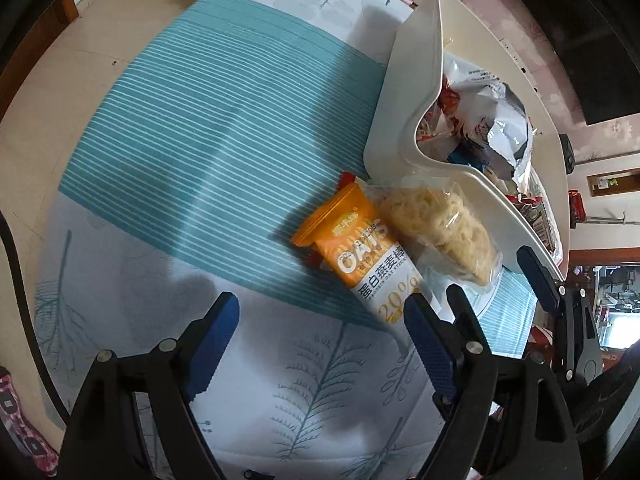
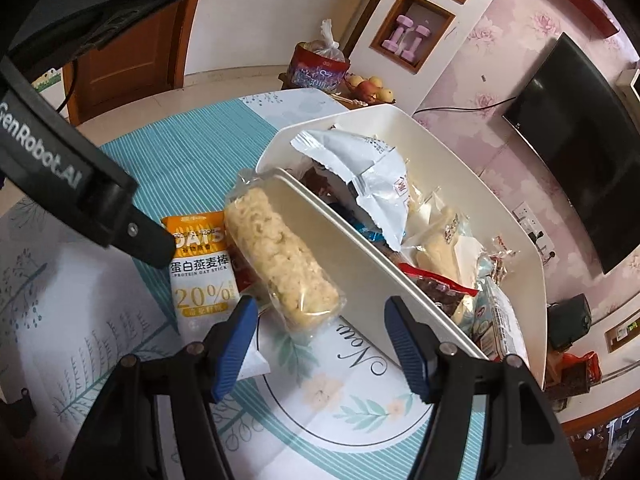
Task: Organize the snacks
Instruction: 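Grasp the orange OATS bar with left tool while right tool grasps the rice-cracker bag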
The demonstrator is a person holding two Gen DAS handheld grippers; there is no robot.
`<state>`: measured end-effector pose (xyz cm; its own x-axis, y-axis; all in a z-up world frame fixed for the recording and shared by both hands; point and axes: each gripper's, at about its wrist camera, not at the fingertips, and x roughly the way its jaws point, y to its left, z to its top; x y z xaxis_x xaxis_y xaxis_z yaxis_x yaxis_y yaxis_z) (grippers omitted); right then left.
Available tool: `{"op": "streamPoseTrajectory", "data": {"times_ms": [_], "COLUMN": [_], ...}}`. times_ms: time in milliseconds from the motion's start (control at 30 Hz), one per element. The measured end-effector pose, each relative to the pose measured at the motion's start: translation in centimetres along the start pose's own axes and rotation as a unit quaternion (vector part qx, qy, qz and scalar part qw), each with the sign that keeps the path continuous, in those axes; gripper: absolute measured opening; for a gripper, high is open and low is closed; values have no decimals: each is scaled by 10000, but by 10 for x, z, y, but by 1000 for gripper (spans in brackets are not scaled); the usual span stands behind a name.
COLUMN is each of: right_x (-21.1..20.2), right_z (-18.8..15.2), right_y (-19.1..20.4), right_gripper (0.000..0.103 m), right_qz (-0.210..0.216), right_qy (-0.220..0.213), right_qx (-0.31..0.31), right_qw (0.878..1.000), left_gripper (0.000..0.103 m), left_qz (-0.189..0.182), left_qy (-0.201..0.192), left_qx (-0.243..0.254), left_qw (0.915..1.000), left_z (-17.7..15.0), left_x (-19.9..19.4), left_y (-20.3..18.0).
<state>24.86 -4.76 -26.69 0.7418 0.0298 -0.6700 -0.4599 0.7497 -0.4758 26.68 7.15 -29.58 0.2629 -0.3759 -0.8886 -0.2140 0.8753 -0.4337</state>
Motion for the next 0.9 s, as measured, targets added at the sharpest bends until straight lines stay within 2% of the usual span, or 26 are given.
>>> {"op": "streamPoseTrajectory", "data": {"times_ms": [267,333,733,900], "right_x": [7,8,11,12], "right_z": [0,-1,-5,-8], "right_y": [0,-1,-14,-19], "right_gripper": [48,41,39,39], "right_qz": [237,301,495,521], "right_qy": [-8,-43,-144,-125], "right_qx": [-95,-103,-38,0], "right_qw": [9997,9995,9987,9986], "left_gripper": [84,84,84,84], "left_qz": [-7,-8,74,225], "left_qy": [168,176,377,461], "left_qx": [-139,-197,-389,-522], "left_qw": [9998,9997,9985,9973], "left_z": [2,3,14,18], "left_x": [17,19,41,51], "left_y": [-11,-13,-31,-39]}}
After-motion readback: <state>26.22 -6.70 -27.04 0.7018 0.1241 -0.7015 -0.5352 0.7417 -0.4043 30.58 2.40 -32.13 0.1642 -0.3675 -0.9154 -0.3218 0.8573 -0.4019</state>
